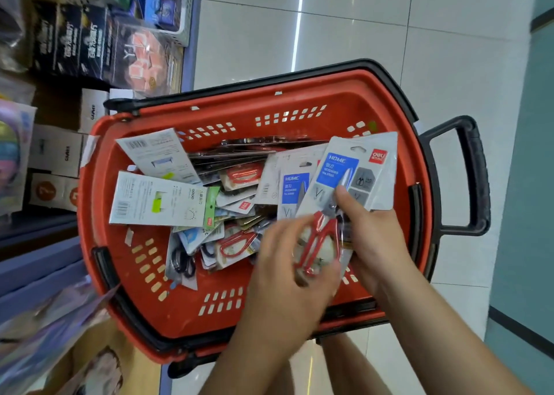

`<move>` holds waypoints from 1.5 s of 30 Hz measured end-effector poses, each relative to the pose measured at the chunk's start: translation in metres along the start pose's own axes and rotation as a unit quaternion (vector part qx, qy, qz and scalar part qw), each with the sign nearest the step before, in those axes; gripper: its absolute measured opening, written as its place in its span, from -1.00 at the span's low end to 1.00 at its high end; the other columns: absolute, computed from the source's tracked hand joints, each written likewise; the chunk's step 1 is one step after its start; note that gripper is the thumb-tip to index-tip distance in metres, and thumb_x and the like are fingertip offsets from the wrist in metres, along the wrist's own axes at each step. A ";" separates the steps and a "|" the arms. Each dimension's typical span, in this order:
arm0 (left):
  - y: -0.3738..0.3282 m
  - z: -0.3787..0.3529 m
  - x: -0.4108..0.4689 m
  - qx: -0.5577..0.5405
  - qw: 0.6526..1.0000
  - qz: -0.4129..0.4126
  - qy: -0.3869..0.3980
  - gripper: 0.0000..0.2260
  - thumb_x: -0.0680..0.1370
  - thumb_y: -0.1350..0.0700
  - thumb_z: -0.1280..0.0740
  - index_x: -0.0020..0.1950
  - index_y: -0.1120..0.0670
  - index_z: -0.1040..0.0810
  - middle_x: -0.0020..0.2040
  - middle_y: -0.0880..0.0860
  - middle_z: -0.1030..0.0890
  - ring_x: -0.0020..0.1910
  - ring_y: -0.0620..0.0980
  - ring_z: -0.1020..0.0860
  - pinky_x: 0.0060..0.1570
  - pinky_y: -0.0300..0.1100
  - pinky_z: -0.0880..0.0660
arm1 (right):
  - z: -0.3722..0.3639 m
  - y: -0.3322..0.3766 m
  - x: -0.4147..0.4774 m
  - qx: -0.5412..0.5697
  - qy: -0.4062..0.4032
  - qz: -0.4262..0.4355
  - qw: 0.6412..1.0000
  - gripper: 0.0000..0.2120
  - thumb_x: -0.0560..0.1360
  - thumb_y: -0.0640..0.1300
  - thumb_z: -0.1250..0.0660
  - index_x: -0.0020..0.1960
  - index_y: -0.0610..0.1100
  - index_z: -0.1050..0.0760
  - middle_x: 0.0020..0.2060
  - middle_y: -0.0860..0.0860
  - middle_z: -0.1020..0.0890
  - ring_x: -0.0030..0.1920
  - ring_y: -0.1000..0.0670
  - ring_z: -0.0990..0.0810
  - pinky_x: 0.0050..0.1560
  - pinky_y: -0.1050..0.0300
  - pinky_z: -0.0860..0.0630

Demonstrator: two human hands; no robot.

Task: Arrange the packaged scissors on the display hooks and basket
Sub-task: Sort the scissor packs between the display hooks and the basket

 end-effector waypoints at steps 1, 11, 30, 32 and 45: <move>0.006 0.006 0.006 -0.031 0.998 0.033 -0.039 -0.51 0.46 -0.09 -0.46 0.30 -0.31 -0.32 0.28 -0.25 -0.35 0.21 -0.30 -0.45 0.16 -0.24 -0.50 | 0.003 0.001 -0.002 0.004 0.003 -0.007 1.000 -0.83 0.60 -0.17 -0.30 0.15 -0.07 -0.60 -0.02 -0.04 -0.74 0.00 -0.11 -0.73 0.05 -0.12 -0.64; 0.036 0.032 0.015 -0.304 0.930 0.200 -0.058 -0.67 0.31 0.18 -0.45 0.06 0.09 -0.65 -0.10 0.11 -0.73 -0.13 0.11 -0.71 -0.14 -0.07 -0.60 | 0.025 0.031 -0.008 0.045 0.005 -0.017 0.999 -0.66 0.62 0.14 -0.16 0.10 -0.09 -0.54 -0.11 -0.05 -0.75 -0.09 -0.12 -0.74 -0.13 -0.15 -0.68; -0.034 0.101 -0.011 -0.150 0.980 0.013 0.127 -0.61 0.23 0.25 -0.49 0.01 -0.05 -0.71 -0.02 0.04 -0.72 -0.05 -0.01 -0.69 -0.11 -0.25 -0.59 | 0.030 0.104 -0.045 -0.325 0.233 0.114 0.909 -0.86 0.30 -0.25 -0.52 -0.13 -0.16 -0.70 -0.14 0.01 -0.73 -0.14 0.03 -0.66 -0.04 0.00 -0.59; -0.033 0.081 0.001 -0.180 0.967 0.032 0.175 -0.68 0.27 0.25 -0.47 -0.02 0.00 -0.72 -0.06 0.09 -0.72 -0.09 0.04 -0.69 -0.16 -0.21 -0.59 | 0.018 0.109 -0.052 -0.208 0.270 0.093 0.936 -0.91 0.28 -0.27 -0.47 -0.24 -0.13 -0.69 -0.26 -0.03 -0.71 -0.28 -0.01 -0.63 -0.23 0.09 -0.55; -0.040 0.057 -0.039 -0.299 0.951 0.077 0.003 -0.58 0.48 0.24 -0.39 0.30 -0.02 -0.44 0.15 0.09 -0.67 0.09 0.09 -0.65 0.04 0.02 -0.58 | -0.029 0.093 -0.099 -0.075 0.118 0.041 0.989 -0.61 0.51 0.23 -0.24 -0.07 -0.06 -0.65 -0.21 0.07 -0.75 -0.19 0.06 -0.73 -0.15 0.16 -0.63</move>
Point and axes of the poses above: each hand's wrist, its own x-axis towards the middle knuckle, its own z-axis out of the back of the hand, y = z × x, the point moved 6 cm from there along x, towards the middle knuckle
